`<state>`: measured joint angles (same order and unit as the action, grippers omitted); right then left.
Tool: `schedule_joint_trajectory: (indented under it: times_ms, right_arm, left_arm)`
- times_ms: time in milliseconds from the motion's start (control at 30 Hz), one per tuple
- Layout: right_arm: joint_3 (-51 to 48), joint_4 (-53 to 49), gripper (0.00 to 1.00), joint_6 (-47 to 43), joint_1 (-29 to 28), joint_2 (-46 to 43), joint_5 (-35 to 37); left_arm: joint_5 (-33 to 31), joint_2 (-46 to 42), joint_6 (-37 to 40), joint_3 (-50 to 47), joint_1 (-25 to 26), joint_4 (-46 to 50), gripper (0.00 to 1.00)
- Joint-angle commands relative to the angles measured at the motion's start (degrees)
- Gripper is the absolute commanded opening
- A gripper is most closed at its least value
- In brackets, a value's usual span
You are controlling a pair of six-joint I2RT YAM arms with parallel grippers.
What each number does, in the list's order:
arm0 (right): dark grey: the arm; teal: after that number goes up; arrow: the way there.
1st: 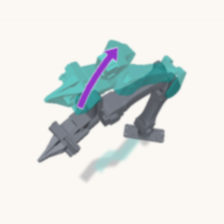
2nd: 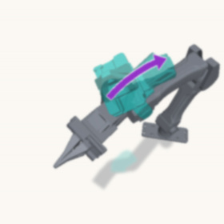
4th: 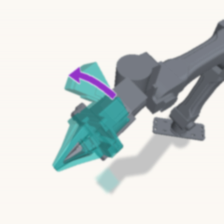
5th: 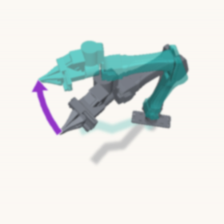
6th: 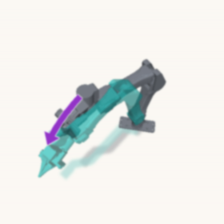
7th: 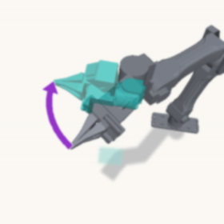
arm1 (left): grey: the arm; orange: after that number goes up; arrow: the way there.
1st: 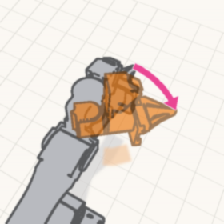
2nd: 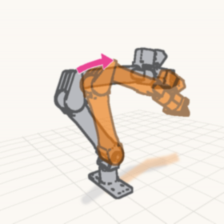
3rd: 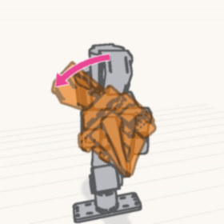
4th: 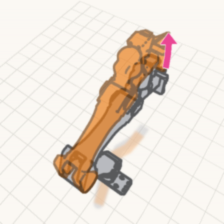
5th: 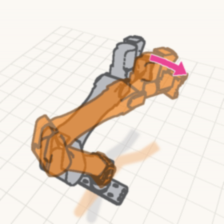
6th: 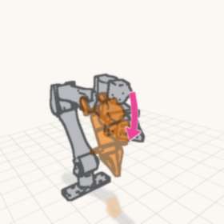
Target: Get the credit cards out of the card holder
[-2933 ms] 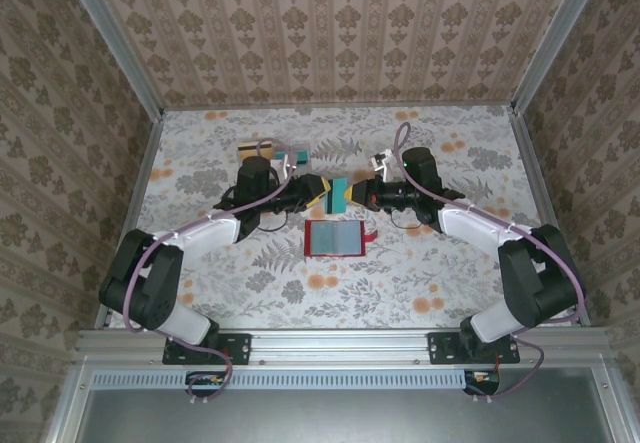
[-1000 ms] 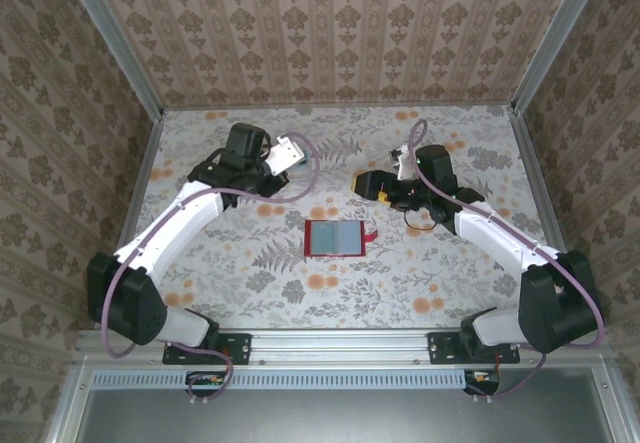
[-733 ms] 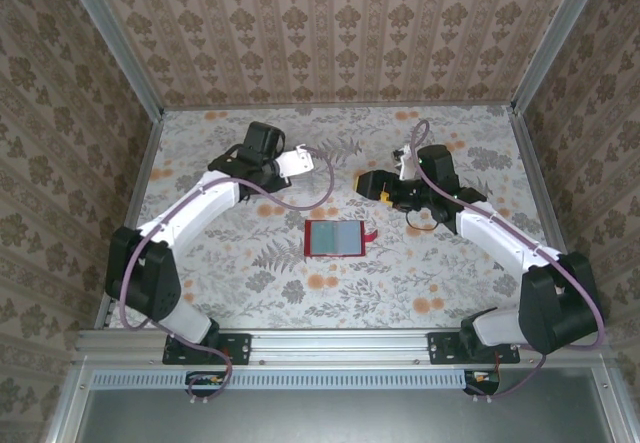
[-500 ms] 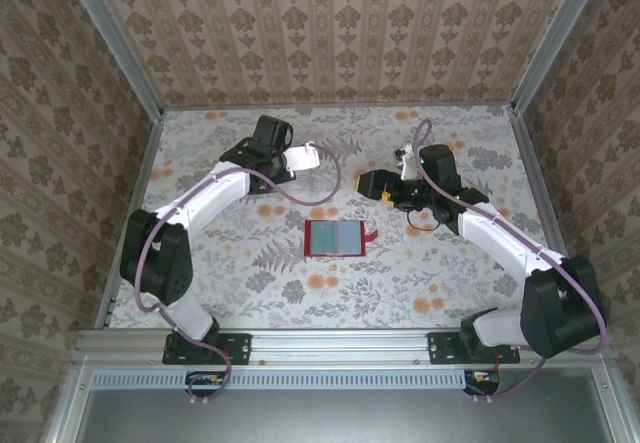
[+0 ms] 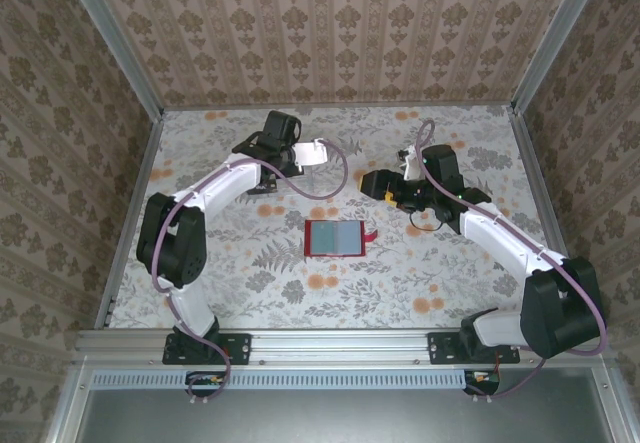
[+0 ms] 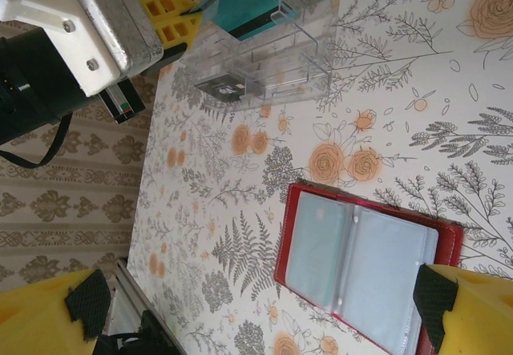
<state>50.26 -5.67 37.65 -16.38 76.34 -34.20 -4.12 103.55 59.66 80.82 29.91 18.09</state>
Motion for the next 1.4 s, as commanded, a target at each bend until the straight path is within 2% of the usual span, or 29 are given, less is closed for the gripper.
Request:
schedule_joint_trajectory:
  times_ms: [0, 833, 900, 1000, 1100, 1367]
  right_arm:
    - [0.6, -1.1, 1.0, -0.7, 0.4, -0.8, 0.8]
    - [1.0, -1.0, 1.0, -0.6, 1.3, 0.3, 0.0]
    - [0.9, -0.9, 1.0, -0.5, 1.3, 0.4, 0.0]
    - [0.7, -0.4, 1.0, -0.1, 1.3, 0.6, -0.1]
    - [0.5, 0.0, 1.0, 0.2, 1.3, 0.8, -0.3]
    - [0.3, 0.3, 1.0, 0.4, 1.4, 0.9, -0.4]
  left_arm:
    - [1.9, 1.3, 0.8, 0.3, -0.6, -2.0, 0.0]
    - [2.9, 4.3, 0.9, -1.0, -2.5, -3.8, 0.0]
    - [2.7, 4.5, 0.9, -1.1, -2.6, -4.1, 0.07]
    - [2.1, 4.8, 0.9, -1.5, -2.6, -5.0, 0.1]
    - [1.4, 5.4, 0.8, -1.2, -2.8, -5.4, 0.17]
    - [0.6, 6.1, 0.7, -0.6, -3.1, -5.9, 0.18]
